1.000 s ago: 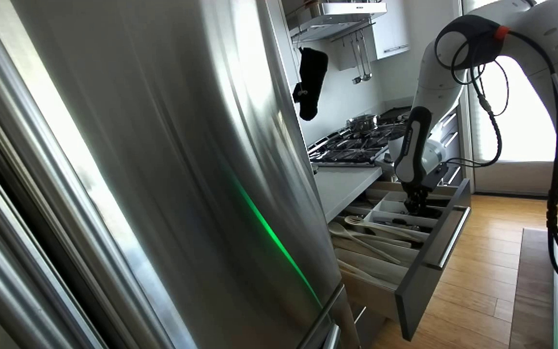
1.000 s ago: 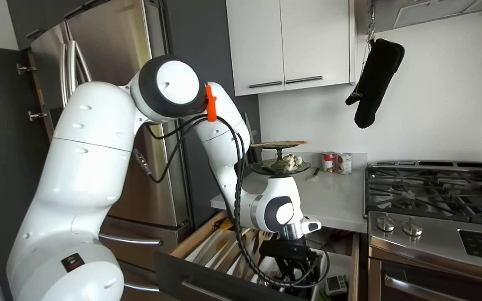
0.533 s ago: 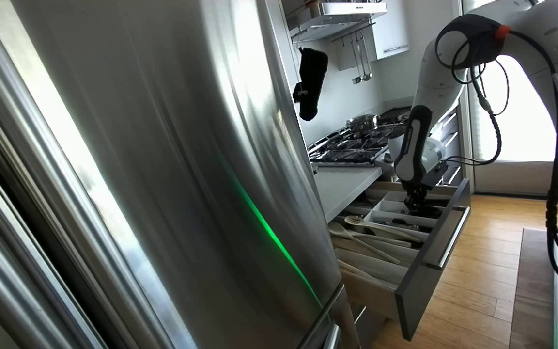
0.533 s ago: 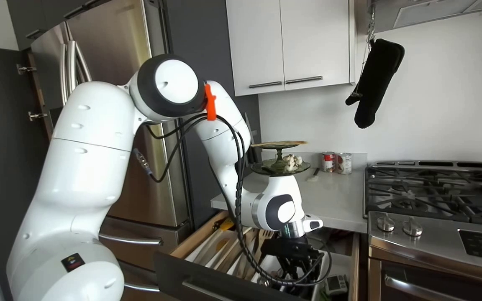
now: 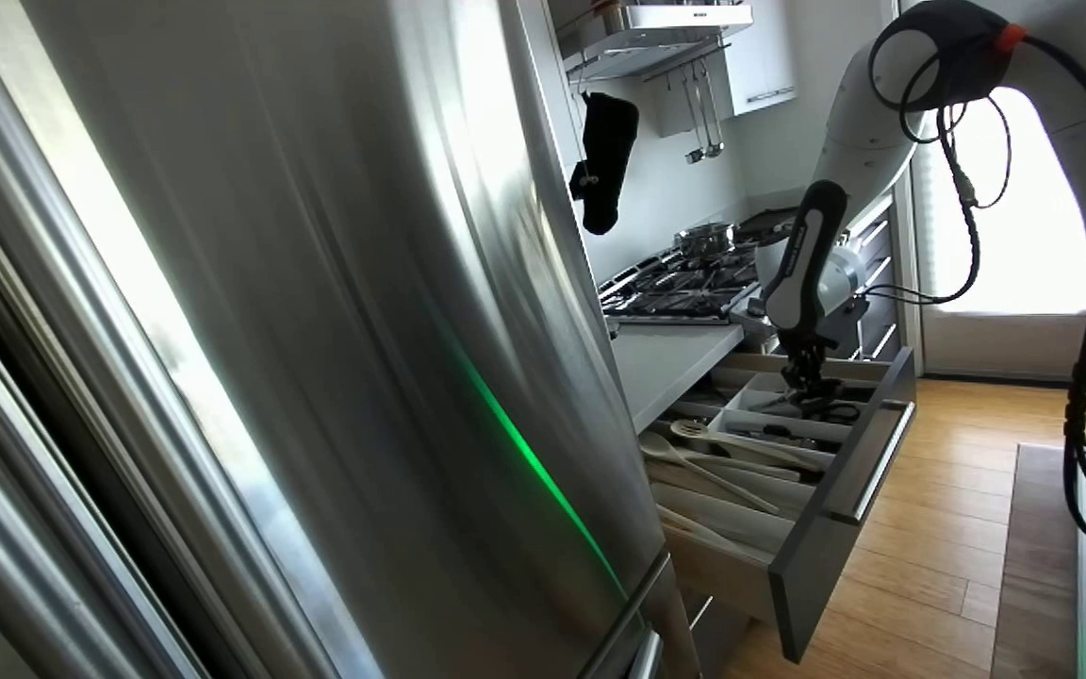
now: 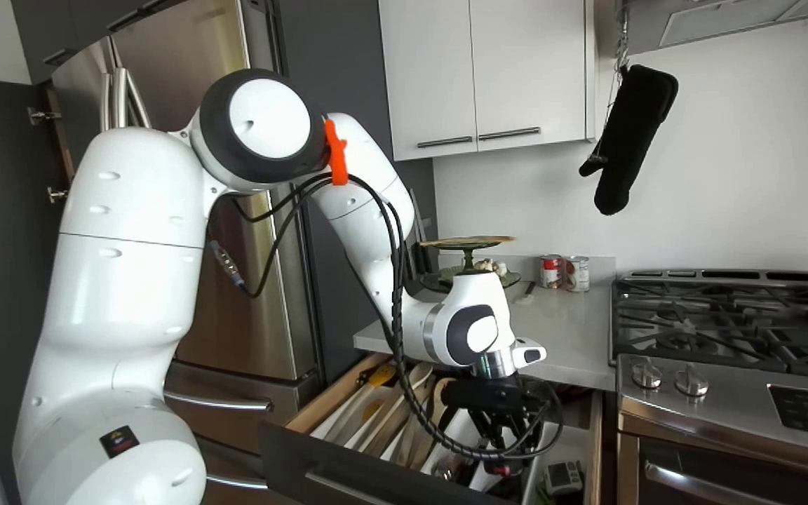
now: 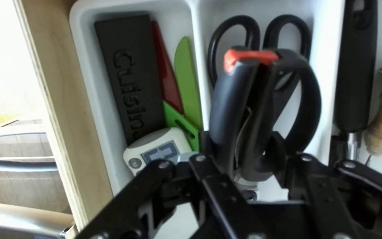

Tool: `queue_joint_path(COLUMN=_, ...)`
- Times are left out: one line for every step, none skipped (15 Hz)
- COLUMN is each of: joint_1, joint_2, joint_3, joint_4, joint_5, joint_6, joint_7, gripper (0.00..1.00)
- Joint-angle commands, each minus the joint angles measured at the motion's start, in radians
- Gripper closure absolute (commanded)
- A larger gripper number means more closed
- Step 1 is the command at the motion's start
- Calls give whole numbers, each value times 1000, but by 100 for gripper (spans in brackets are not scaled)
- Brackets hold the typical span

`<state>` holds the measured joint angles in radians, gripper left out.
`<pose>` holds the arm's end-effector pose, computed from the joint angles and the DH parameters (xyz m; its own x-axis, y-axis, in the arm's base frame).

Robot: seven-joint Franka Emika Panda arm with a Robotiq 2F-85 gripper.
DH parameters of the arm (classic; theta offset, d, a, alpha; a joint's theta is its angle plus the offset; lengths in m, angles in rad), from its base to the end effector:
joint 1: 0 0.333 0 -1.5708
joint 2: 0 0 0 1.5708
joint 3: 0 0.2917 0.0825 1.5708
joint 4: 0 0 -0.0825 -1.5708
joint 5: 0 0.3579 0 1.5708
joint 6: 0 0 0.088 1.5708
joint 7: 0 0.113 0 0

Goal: Remove one scissors from the open drawer and put it on the counter

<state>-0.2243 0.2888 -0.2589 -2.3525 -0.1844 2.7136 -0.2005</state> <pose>0.4464 -0.2314 0.2125 0.9944 -0.1018 0.0282 -0.1052 -0.9798 0.1699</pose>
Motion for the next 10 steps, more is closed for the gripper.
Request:
queue_joint_path(joint_1=-43, joint_2=-67, joint_3=36, joint_4=-13, joint_5=52, joint_6=-35, joint_7=-76, gripper=80)
queue_joint_path(joint_1=-47, joint_2=-76, joint_3=40, joint_4=-14, joint_5=64, joint_6=-36, joint_7=-89, gripper=80)
queue_joint_path(joint_1=-53, joint_2=-87, joint_3=48, joint_4=-17, joint_5=86, joint_6=-40, joint_7=-111, gripper=80)
queue_joint_path(joint_1=-58, joint_2=-99, joint_3=52, joint_4=-20, joint_5=102, joint_6=-38, joint_7=-127, gripper=80)
queue_joint_path(joint_1=-60, joint_2=-111, joint_3=53, joint_4=-24, joint_5=112, joint_6=-34, joint_7=-135, gripper=80)
queue_joint_path(joint_1=-65, joint_2=-126, joint_3=58, joint_4=-30, joint_5=129, joint_6=-34, joint_7=-154, gripper=80)
queue_joint_path(joint_1=-66, joint_2=-134, joint_3=58, joint_4=-31, joint_5=138, joint_6=-32, joint_7=-160, gripper=80)
queue_joint_path(joint_1=-68, joint_2=-143, joint_3=60, joint_4=-33, joint_5=150, joint_6=-36, joint_7=-174, gripper=80)
queue_joint_path(joint_1=-71, joint_2=-151, joint_3=62, joint_4=-33, joint_5=166, joint_6=-39, joint_7=-186, gripper=80)
queue_joint_path(joint_1=-73, joint_2=-158, joint_3=62, joint_4=-34, joint_5=178, joint_6=-38, joint_7=-194, gripper=80)
